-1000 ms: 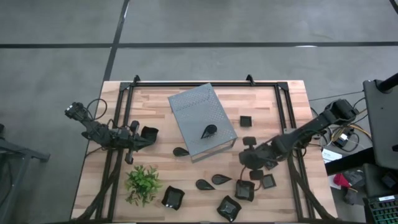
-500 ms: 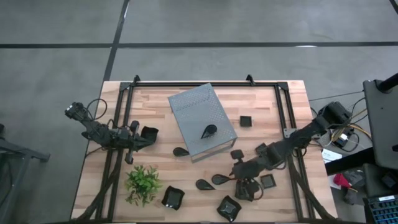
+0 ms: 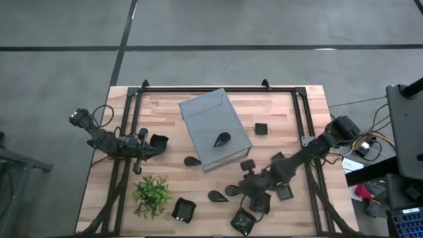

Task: Pick & Place Mini shaped plates
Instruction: Stack the drop-shaped plate on top of the drop-shaped plate on the shelf

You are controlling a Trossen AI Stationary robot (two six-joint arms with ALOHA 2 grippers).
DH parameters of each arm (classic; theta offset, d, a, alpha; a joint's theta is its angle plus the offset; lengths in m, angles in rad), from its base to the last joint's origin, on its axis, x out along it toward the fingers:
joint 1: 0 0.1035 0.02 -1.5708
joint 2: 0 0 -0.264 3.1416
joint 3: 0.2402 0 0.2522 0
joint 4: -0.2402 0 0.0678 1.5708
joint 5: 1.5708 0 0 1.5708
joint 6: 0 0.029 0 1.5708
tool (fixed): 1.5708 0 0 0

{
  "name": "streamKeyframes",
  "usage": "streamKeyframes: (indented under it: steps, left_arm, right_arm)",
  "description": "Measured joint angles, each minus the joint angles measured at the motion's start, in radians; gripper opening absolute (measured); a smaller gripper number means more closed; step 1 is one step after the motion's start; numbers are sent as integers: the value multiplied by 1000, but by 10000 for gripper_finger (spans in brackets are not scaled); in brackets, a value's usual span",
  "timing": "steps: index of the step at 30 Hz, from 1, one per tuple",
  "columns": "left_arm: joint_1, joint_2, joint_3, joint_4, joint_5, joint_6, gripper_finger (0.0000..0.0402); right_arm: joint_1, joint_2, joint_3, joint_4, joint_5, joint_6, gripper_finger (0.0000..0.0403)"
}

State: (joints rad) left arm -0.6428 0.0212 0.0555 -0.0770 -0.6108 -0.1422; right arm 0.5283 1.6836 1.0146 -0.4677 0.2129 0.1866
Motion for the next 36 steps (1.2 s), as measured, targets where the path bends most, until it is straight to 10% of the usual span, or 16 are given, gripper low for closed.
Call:
streamKeyframes:
  steps: [36]
  left_arm:
    - [0, 8, 0, 2, 0, 0, 0]
  right_arm:
    - [-25, 58, -22, -16, -109, 287, 8]
